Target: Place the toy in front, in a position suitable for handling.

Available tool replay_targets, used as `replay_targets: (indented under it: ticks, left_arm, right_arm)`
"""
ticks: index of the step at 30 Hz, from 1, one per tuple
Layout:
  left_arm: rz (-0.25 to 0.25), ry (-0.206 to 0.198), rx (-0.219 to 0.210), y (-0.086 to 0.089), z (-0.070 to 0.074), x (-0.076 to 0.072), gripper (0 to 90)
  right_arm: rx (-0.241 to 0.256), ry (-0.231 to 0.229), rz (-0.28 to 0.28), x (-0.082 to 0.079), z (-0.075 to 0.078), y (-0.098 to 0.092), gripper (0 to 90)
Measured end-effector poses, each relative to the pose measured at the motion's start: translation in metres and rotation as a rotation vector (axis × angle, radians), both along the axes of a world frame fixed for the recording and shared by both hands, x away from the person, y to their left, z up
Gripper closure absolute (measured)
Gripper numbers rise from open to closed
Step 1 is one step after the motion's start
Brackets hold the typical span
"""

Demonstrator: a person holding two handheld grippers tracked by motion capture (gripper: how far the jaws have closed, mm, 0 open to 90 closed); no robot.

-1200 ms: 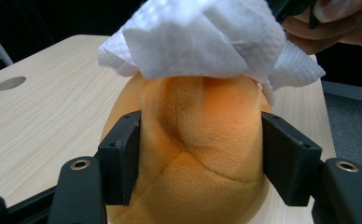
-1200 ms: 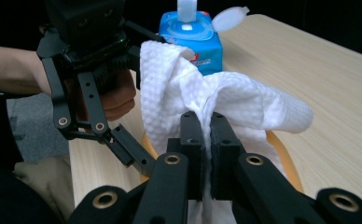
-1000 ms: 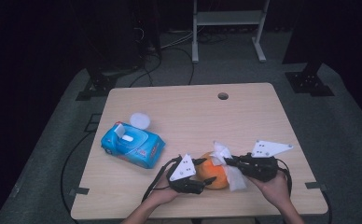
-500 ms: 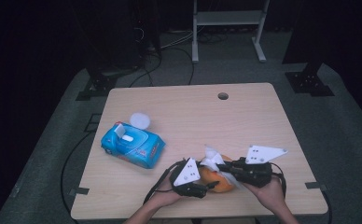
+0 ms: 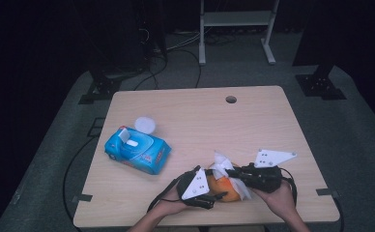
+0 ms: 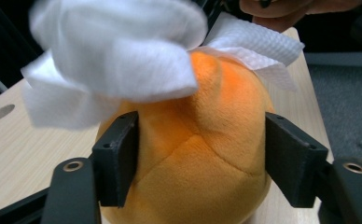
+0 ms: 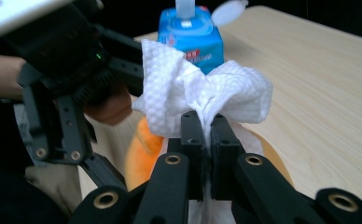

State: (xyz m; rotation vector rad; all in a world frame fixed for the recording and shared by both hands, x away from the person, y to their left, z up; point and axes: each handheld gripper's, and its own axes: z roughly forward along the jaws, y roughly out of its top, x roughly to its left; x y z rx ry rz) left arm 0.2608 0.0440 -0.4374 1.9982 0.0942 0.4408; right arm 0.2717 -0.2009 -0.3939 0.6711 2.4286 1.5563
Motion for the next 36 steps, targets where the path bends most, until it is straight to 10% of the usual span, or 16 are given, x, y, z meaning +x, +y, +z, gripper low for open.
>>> replay_targets:
  ticks: [7, 11, 17, 23, 27, 33, 36]
  left_arm:
    - [-0.015, -0.022, 0.008, 0.0, -0.001, -0.002, 34.6]
    - [-0.021, -0.032, 0.008, -0.003, -0.002, -0.002, 34.7]
    - [-0.022, -0.04, 0.015, -0.001, -0.003, -0.003, 35.2]
    - [-0.026, -0.036, 0.002, -0.003, -0.004, -0.002, 35.0]
    - [-0.024, -0.04, 0.006, -0.001, -0.004, -0.003, 34.9]
    - [-0.022, -0.039, 0.002, -0.003, -0.004, -0.003, 34.8]
    - [-0.006, -0.021, -0.011, -0.004, -0.003, -0.001, 34.7]
  right_arm:
    - [-0.025, 0.025, -0.094, 0.01, -0.006, -0.021, 85.9]
    - [0.018, -0.005, -0.03, 0.002, 0.002, -0.009, 85.8]
    - [-0.072, -0.009, -0.073, 0.007, -0.006, -0.01, 85.9]
    - [0.017, 0.023, -0.076, 0.009, -0.004, -0.021, 85.7]
    - [-0.024, 0.007, -0.028, 0.005, -0.004, -0.005, 85.7]
    - [-0.006, 0.057, -0.13, 0.017, -0.012, -0.028, 85.9]
    - [0.05, 0.024, -0.057, 0.008, -0.002, -0.018, 85.8]
